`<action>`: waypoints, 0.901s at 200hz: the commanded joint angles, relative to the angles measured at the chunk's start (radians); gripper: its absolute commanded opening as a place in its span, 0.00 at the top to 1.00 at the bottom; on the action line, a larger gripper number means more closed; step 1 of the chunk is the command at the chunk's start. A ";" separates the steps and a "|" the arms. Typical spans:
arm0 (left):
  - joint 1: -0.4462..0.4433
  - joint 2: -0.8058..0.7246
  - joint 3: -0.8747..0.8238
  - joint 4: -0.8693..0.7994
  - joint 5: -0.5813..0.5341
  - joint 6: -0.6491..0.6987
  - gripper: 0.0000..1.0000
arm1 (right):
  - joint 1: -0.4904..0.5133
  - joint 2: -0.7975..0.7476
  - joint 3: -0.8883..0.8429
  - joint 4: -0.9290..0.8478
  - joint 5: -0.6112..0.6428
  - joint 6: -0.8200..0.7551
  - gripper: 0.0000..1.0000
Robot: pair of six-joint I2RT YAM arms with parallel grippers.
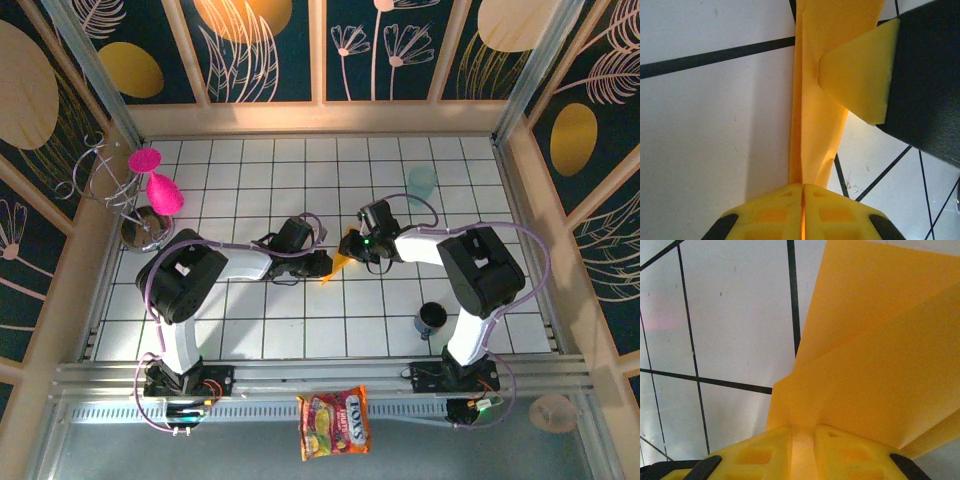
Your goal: Fold a paper plane with a square sheet of paper (pick it up from the middle)
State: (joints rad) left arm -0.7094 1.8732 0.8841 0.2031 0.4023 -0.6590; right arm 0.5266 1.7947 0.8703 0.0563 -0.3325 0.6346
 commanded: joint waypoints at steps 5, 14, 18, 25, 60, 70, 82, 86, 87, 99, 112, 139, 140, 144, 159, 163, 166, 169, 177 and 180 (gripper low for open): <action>-0.003 -0.045 0.010 -0.090 -0.051 -0.013 0.84 | -0.014 0.059 -0.007 -0.045 0.063 -0.003 0.79; -0.003 -0.073 0.011 -0.096 -0.076 -0.033 0.79 | -0.014 0.058 -0.005 -0.046 0.063 -0.005 0.79; -0.004 -0.085 0.013 -0.098 -0.084 -0.040 0.77 | -0.014 0.058 -0.005 -0.047 0.063 -0.006 0.79; -0.003 -0.106 0.021 -0.107 -0.099 -0.046 0.73 | -0.014 0.056 -0.005 -0.049 0.064 -0.007 0.79; -0.003 -0.153 0.062 -0.141 -0.144 -0.061 0.70 | -0.017 0.055 -0.004 -0.052 0.061 -0.012 0.79; -0.004 -0.153 0.065 -0.122 -0.111 -0.061 0.74 | -0.017 0.055 -0.005 -0.053 0.061 -0.012 0.79; -0.003 -0.152 0.057 -0.077 -0.059 -0.073 0.78 | -0.019 0.055 -0.007 -0.051 0.059 -0.010 0.80; -0.004 -0.146 0.054 -0.062 -0.044 -0.079 0.79 | -0.019 0.056 -0.008 -0.049 0.055 -0.010 0.80; -0.004 -0.145 0.052 -0.058 -0.041 -0.081 0.80 | -0.019 0.056 -0.008 -0.048 0.055 -0.010 0.81; -0.004 -0.129 0.042 -0.017 -0.007 -0.094 0.84 | -0.019 0.058 -0.007 -0.047 0.049 -0.009 0.82; -0.006 -0.108 0.038 -0.001 0.010 -0.106 0.88 | -0.020 0.061 -0.007 -0.046 0.046 -0.008 0.84; -0.018 -0.070 0.049 0.008 0.027 -0.108 0.93 | -0.020 0.066 -0.008 -0.048 0.044 -0.009 0.85; -0.019 -0.068 0.050 0.008 0.027 -0.107 0.93 | -0.020 0.066 -0.008 -0.048 0.044 -0.009 0.85; -0.021 -0.061 0.053 0.005 0.027 -0.106 0.94 | -0.020 0.065 -0.008 -0.049 0.044 -0.010 0.86; -0.026 -0.034 0.067 -0.010 0.023 -0.101 0.95 | -0.020 0.068 -0.011 -0.049 0.045 -0.009 0.86; -0.028 -0.027 0.072 -0.017 0.020 -0.099 0.96 | -0.020 0.066 -0.010 -0.048 0.045 -0.010 0.86; -0.029 -0.022 0.074 -0.022 0.017 -0.097 0.96 | -0.020 0.067 -0.010 -0.048 0.046 -0.010 0.86; -0.029 -0.017 0.078 -0.027 0.015 -0.095 0.96 | -0.020 0.067 -0.010 -0.048 0.046 -0.010 0.86; -0.032 -0.005 0.082 -0.039 0.011 -0.089 0.96 | -0.021 0.067 -0.011 -0.049 0.046 -0.010 0.86; -0.033 -0.002 0.082 -0.042 0.010 -0.087 0.96 | -0.021 0.067 -0.012 -0.048 0.046 -0.010 0.86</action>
State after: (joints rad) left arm -0.7330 1.8317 0.9340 0.1818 0.3969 -0.7536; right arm 0.5159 1.8084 0.8749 0.0692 -0.3393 0.6338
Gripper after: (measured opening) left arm 0.060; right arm 0.142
